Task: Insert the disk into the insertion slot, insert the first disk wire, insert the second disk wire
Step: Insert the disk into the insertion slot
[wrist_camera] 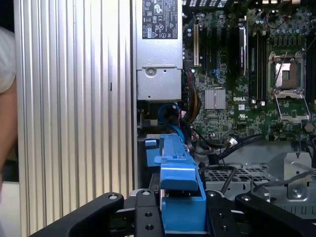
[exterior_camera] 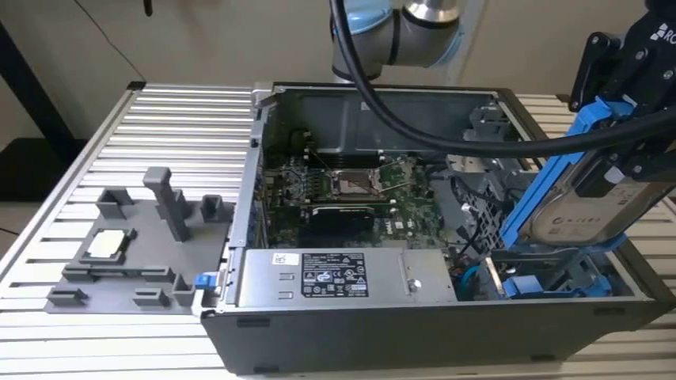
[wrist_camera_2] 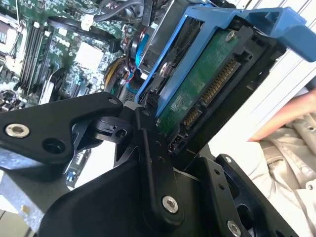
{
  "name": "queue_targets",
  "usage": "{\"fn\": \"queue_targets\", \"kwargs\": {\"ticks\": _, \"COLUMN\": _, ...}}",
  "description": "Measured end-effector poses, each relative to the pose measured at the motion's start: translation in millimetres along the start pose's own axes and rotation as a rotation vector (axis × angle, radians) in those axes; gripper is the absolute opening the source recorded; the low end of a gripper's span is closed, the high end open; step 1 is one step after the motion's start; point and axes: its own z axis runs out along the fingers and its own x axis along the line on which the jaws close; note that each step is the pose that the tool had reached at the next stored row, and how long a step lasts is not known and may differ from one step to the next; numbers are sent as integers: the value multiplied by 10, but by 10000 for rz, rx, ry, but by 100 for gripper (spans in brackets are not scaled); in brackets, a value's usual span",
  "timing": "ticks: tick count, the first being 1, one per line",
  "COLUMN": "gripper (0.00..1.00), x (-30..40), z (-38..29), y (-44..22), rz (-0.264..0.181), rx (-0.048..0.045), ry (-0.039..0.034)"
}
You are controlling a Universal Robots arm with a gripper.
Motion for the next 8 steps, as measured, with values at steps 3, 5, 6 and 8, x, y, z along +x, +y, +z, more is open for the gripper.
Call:
{"fn": "queue_targets", "kwargs": {"ticks": 3, "gripper": 33, "x": 0, "z": 21, "y": -1, "rz": 0, "rx": 0, "ry": 2}}
{"fn": "queue_targets", "kwargs": {"ticks": 5, "gripper": 33, "x": 0, "z": 46, "y": -2, "rz": 1, "rx": 0, "ry": 2}}
{"fn": "queue_targets", "kwargs": {"ticks": 6, "gripper": 33, "x": 1, "z": 60, "y": -2, "rz": 1, "rx": 0, "ry": 1}}
{"fn": "queue_targets", "kwargs": {"ticks": 8, "gripper": 33, "x": 0, "z": 90, "y": -7, "rz": 0, "rx": 0, "ry": 0}}
